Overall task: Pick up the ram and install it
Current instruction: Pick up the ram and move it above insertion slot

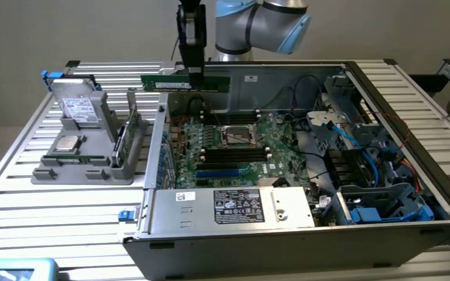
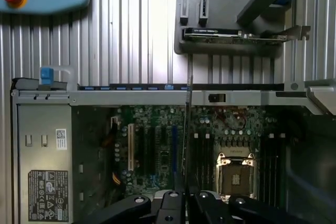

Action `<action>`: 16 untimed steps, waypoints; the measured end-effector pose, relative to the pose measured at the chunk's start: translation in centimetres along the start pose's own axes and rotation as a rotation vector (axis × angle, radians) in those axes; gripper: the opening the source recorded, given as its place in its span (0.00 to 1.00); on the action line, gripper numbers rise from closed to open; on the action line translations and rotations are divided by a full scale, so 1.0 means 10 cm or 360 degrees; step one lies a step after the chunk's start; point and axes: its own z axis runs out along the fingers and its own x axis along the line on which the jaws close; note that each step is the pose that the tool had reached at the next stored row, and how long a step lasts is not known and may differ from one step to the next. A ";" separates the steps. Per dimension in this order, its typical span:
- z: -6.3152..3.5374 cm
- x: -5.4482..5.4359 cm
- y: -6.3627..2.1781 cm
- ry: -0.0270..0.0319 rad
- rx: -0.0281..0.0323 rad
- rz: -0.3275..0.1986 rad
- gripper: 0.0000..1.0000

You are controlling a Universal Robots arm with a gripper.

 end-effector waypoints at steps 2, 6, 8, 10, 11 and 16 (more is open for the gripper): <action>0.001 0.00 -0.087 0.00001 -0.00001 0.0000 0.13; 0.006 0.00 -0.270 0.00000 0.00000 0.0000 0.13; 0.008 -0.01 -0.361 0.00000 0.00000 0.0000 0.13; 0.010 -0.01 -0.452 0.00000 0.00000 0.0000 0.13; 0.012 -0.01 -0.497 0.00000 0.00000 0.0000 0.13; 0.028 -0.07 -0.708 0.00011 -0.00001 0.0000 0.13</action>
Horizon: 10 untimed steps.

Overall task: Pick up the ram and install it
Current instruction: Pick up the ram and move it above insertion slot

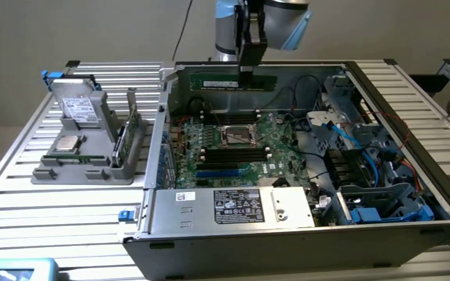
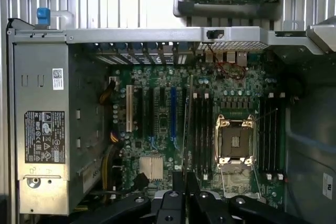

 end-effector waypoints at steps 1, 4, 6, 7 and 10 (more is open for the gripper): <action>0.003 -0.03 -0.028 0.00008 0.00000 0.0000 0.13; 0.004 -0.12 -0.069 0.00014 0.00019 0.0000 0.13; 0.003 -0.16 -0.101 0.00015 0.00033 0.0000 0.13; 0.003 -0.18 -0.114 0.00013 0.00041 0.0000 0.13; 0.004 -0.19 -0.164 0.00014 0.00060 0.0000 0.13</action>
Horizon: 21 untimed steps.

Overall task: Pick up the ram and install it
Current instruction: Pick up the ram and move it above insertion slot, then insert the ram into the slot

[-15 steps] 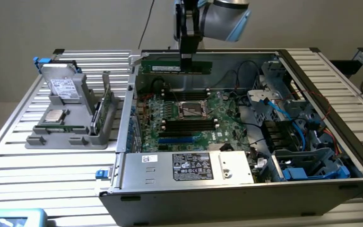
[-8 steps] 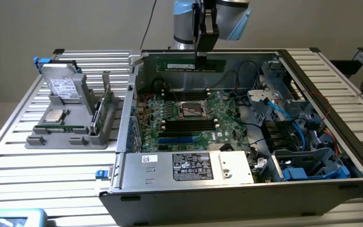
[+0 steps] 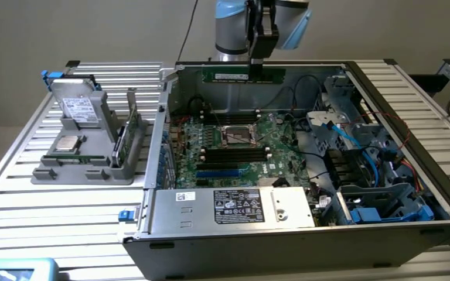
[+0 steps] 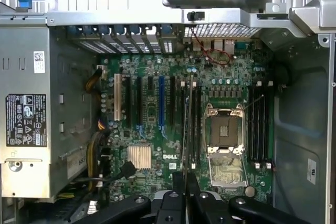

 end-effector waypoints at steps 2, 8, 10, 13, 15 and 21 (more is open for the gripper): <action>0.000 -0.01 -0.034 -0.00002 0.00010 -0.0001 0.13; 0.007 -0.10 -0.042 -0.00053 0.00017 -0.0025 0.13; 0.014 -0.14 -0.041 -0.00053 0.00021 -0.0035 0.13; 0.026 -0.19 -0.040 -0.00060 0.00027 -0.0054 0.13; 0.032 -0.22 -0.040 -0.00063 0.00031 -0.0071 0.13; 0.060 -0.28 -0.038 -0.00081 0.00052 -0.0143 0.13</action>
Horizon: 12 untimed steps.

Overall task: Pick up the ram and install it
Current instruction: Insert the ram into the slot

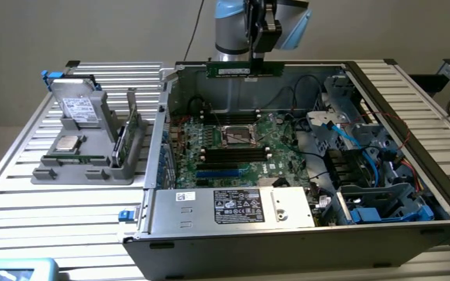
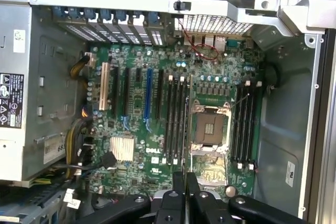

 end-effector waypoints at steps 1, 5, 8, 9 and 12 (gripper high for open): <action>0.009 -0.01 0.000 -0.00005 0.00004 -0.0011 0.13; 0.057 -0.02 0.000 -0.00009 0.00009 -0.0028 0.13; 0.103 -0.02 0.002 -0.00036 0.00011 -0.0027 0.13; 0.121 -0.02 0.003 -0.00055 0.00012 -0.0027 0.13; 0.175 -0.03 0.004 -0.00072 -0.00009 -0.0025 0.13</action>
